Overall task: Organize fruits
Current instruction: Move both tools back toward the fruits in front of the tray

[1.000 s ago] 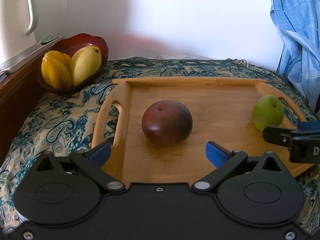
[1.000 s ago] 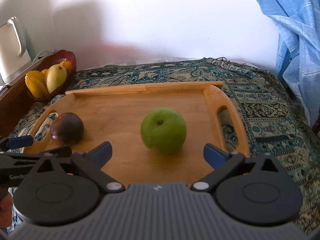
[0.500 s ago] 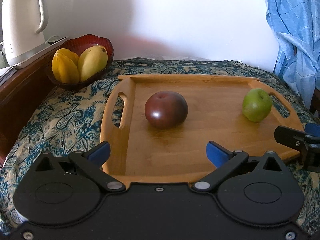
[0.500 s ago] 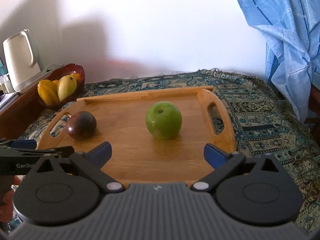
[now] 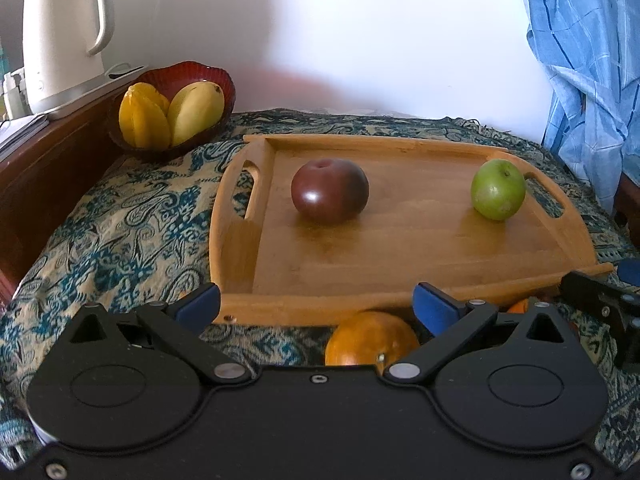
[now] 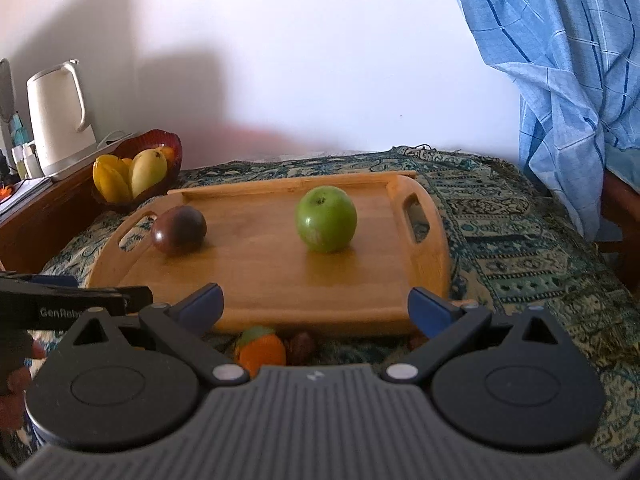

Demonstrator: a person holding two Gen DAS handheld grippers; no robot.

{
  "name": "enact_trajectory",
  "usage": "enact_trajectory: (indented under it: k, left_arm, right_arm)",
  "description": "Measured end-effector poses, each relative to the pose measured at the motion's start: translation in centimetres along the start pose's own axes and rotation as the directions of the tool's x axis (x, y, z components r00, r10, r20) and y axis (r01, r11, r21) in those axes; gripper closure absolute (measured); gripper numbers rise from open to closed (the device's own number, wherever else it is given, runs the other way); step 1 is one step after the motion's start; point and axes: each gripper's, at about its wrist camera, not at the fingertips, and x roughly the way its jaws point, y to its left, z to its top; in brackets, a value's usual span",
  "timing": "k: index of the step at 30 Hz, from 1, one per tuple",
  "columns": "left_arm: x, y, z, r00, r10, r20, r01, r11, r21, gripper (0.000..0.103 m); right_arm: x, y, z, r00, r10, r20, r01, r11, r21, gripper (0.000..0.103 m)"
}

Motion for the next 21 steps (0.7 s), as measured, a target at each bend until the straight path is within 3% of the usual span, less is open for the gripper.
enact_trajectory:
  k: [9,21]
  left_arm:
    - [-1.2,1.1,-1.9,1.0,-0.008,0.016,0.009,0.999,-0.041,0.0]
    - [-2.7,0.6,-3.3,0.999,-0.017,0.035,0.016,1.0,0.013,0.0]
  right_arm:
    - [-1.3,0.7,-2.3,0.999,-0.016,-0.03,0.014,0.998,-0.059,0.0]
    - [-1.4,2.1,-4.4,0.998,0.003,-0.066,-0.01,0.994,-0.113,0.0]
